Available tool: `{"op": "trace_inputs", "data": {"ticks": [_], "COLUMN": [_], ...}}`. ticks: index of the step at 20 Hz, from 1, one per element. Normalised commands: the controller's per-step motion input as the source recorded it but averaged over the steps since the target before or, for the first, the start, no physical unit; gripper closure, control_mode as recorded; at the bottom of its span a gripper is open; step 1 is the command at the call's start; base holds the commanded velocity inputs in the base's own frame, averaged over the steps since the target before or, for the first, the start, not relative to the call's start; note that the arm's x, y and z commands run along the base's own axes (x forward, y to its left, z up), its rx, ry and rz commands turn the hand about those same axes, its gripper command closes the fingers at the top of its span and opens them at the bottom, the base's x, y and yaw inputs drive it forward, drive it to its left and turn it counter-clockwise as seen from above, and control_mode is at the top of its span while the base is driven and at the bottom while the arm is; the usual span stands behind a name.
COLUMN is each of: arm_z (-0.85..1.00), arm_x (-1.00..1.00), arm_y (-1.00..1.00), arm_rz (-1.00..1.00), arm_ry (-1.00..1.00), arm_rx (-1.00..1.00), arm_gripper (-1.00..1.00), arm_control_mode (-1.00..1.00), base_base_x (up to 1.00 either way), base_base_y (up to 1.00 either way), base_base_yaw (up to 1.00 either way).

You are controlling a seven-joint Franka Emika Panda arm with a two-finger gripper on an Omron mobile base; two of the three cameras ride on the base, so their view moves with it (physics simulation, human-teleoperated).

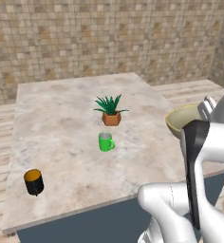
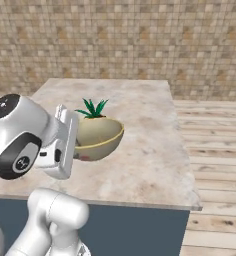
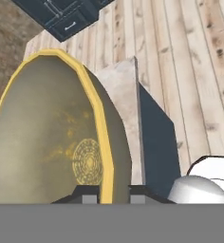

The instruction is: Clear the mugs and bowl far away from the sink.

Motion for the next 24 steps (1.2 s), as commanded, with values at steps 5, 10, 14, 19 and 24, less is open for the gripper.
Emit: {"op": "trace_inputs", "data": {"ticks": [5, 10, 14, 19, 24], "arm_z": [-0.21, -0.31, -0.44, -0.54, -0.44], "arm_x": [0.56, 0.60, 0.66, 0.85, 0.82], "arm_y": [-0.45, -0.36, -0.21, -0.20, -0.20], "arm_rz": [0.11, 0.19, 0.18, 0.14, 0.13], "arm_ry": [0.01, -0.05, -0.02, 0.07, 0.02], "arm_rx": [0.01, 0.00, 0.00, 0.06, 0.08], "arm_gripper": [1.00, 1.00, 1.00, 1.00, 1.00], "arm_control_mode": [-1.00, -1.00, -1.00, -1.00, -1.00], "base_base_x": [0.00, 0.00, 0.00, 0.00, 0.00], "base_base_y": [0.00, 0.00, 0.00, 0.00, 0.00], "base_base_yaw": [0.00, 0.00, 0.00, 0.00, 0.00]}}
